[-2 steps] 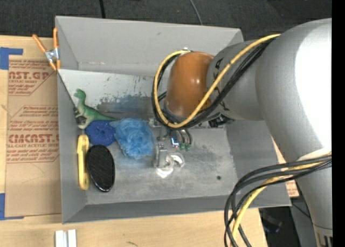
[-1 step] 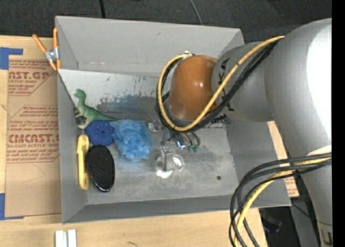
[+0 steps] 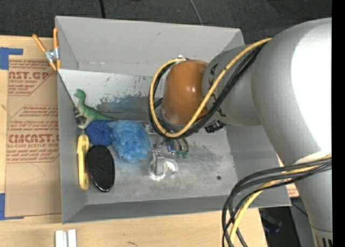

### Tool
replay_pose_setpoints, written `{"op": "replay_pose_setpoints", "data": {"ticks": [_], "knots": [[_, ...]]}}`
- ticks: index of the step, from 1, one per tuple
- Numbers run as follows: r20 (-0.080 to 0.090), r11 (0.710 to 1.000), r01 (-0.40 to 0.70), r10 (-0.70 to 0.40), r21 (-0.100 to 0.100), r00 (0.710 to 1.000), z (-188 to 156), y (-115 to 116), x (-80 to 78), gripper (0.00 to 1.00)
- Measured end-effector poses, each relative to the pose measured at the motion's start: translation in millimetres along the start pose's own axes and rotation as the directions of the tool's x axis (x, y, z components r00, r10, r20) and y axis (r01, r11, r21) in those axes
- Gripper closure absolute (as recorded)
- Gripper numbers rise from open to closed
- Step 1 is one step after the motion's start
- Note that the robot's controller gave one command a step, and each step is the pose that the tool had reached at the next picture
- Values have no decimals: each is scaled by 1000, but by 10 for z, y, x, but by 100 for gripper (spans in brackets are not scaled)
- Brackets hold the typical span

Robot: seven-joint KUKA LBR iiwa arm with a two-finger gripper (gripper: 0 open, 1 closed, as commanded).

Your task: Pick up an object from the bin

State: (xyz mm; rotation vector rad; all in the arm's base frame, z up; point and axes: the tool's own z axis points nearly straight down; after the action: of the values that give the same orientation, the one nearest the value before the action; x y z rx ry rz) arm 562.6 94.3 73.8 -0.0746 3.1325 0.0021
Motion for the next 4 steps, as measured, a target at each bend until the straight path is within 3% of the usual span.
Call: {"op": "replay_pose_setpoints", "data": {"ticks": [1, 2, 3, 4], "knots": [[-1, 990, -141, 141, -2, 990, 13, 254, -45, 0], [1, 1000, 24, -24, -2, 1000, -85, 237, -64, 0], [1, 974, -226, 226, -3, 974, 19, 242, 110, 100], [1, 974, -226, 226, -3, 974, 19, 242, 110, 100]]}}
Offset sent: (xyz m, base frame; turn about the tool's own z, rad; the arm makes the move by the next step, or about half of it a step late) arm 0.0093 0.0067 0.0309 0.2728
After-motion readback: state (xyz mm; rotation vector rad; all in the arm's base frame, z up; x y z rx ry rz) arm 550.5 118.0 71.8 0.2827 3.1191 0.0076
